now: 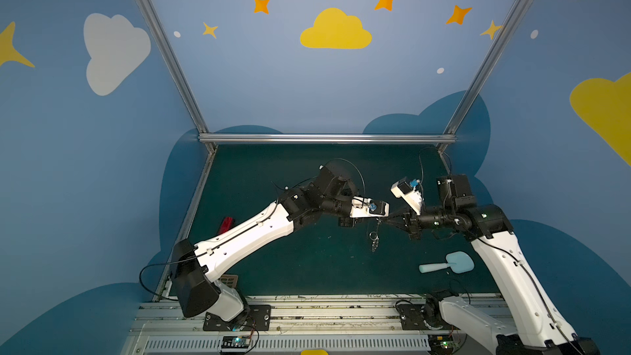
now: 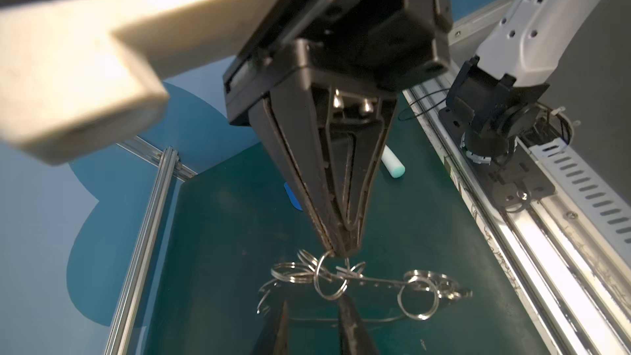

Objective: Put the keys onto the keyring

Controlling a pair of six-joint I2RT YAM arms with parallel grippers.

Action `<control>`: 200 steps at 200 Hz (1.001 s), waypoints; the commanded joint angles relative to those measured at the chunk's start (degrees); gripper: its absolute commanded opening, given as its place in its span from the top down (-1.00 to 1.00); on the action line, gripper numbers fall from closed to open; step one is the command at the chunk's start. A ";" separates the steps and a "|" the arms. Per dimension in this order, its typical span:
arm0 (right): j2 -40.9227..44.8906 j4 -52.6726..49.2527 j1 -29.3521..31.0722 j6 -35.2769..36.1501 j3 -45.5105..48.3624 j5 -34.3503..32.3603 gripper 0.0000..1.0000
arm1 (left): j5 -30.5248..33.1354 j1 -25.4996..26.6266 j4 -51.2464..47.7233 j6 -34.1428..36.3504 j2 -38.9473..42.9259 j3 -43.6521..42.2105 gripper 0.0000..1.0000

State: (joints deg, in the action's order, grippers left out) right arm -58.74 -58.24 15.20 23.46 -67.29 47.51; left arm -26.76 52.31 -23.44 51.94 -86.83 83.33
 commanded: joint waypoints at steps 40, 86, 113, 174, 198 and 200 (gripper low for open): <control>-2.47 -4.49 2.48 2.06 -3.89 -2.71 1.00 | 3.31 1.21 -4.56 4.17 -1.76 2.26 0.51; -3.77 -5.04 3.93 2.92 -4.86 -4.24 1.00 | 1.92 1.21 -4.68 3.32 -2.21 2.34 0.58; -4.44 -5.29 4.57 3.40 -5.39 -5.00 1.00 | 1.57 1.44 -5.12 3.16 -2.46 2.53 0.58; -4.75 -5.53 5.62 3.92 -6.28 -5.59 1.00 | 0.69 2.00 -5.17 2.73 -3.17 2.63 0.58; -5.07 -6.27 6.29 4.46 -6.16 -6.68 1.00 | 0.16 2.29 -4.87 2.42 -3.26 2.71 0.58; -5.11 -6.27 6.32 4.48 -6.07 -6.76 1.00 | 0.09 2.32 -4.91 2.32 -3.33 2.76 0.58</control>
State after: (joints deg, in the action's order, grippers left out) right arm -63.64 -63.40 20.73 26.63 -72.03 40.91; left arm -25.06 54.11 -27.33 55.13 -89.80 84.53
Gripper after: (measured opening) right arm 0.047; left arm 0.211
